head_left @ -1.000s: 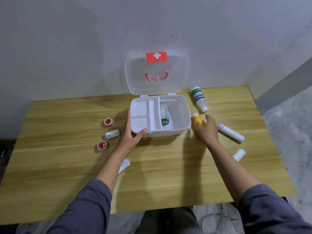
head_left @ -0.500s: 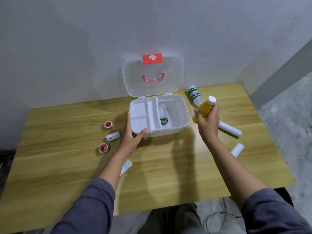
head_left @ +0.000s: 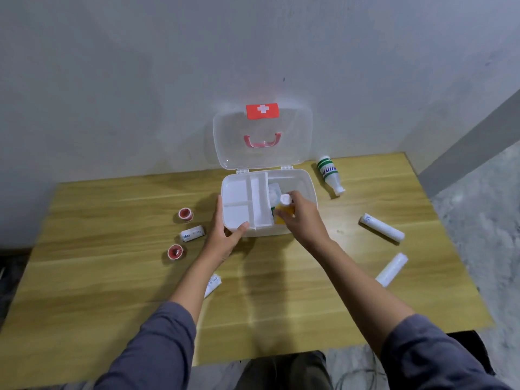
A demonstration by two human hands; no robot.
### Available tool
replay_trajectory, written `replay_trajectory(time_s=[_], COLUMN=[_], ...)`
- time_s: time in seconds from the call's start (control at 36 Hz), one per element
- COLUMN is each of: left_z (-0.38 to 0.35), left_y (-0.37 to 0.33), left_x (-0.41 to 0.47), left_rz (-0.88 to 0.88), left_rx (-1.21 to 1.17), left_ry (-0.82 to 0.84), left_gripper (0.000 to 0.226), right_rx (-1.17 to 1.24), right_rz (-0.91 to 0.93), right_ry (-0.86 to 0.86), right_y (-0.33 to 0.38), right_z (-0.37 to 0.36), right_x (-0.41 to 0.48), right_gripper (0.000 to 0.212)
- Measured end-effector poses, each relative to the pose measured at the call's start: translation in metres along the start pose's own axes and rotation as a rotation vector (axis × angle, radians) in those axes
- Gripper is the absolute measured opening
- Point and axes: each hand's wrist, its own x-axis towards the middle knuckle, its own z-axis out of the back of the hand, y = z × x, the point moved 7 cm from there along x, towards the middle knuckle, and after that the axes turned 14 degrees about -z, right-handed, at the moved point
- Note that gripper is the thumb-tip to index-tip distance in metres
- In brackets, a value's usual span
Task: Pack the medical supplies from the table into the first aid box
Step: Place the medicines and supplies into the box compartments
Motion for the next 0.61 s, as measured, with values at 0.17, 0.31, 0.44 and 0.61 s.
replay_trajectory(time_s=[0.17, 0.31, 0.44, 0.61], left_z=[0.000, 0.000, -0.001, -0.001], left_y=[0.001, 0.002, 0.003, 0.004], left_x=[0.000, 0.001, 0.000, 0.000], left_rz=[0.009, 0.010, 0.013, 0.015], left_rx=[0.001, -0.019, -0.026, -0.032], left_ry=[-0.004, -0.012, -0.016, -0.011], left_gripper=[0.091, 0.091, 0.089, 0.088], right_rx=[-0.068, -0.050, 0.139, 0.191], right_rz=[0.006, 0.113, 0.099, -0.089], right_ry=[0.059, 0.060, -0.136, -0.375], right_y=[0.000, 0.003, -0.017, -0.062], right_z=[-0.009, -0.002, 0.029, 0.059], right_x=[0.005, -0.004, 0.007, 0.050], right_gripper=[0.031, 0.041, 0.038, 0.041])
